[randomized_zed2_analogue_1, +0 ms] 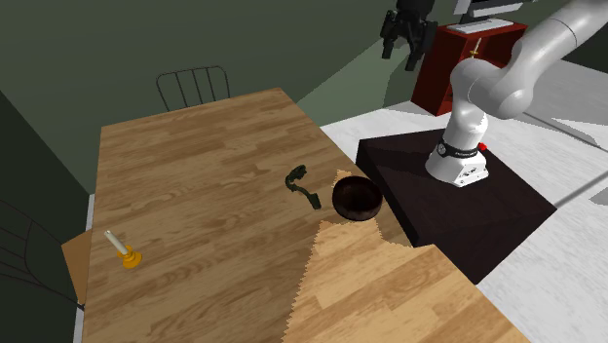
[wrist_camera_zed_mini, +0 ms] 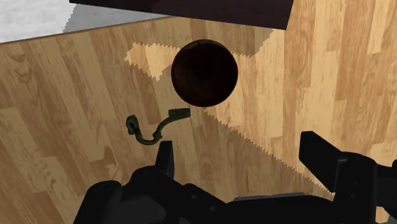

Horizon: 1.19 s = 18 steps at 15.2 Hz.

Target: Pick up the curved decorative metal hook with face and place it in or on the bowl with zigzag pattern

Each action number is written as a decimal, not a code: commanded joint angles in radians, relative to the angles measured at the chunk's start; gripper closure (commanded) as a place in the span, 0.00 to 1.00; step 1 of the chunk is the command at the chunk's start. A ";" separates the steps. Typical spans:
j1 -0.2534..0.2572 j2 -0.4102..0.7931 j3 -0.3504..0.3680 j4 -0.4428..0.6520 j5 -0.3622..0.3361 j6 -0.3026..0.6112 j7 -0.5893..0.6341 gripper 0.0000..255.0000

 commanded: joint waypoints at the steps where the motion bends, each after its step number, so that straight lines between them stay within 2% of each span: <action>1: 0.000 0.000 0.000 0.000 0.000 0.000 0.000 0.00; 9: -0.032 0.101 0.089 -0.192 -0.006 0.334 0.119 0.00; 14: -0.066 0.233 0.149 -0.260 -0.027 0.556 0.208 0.00; 18: -0.110 0.375 0.203 -0.281 -0.072 0.734 0.300 0.00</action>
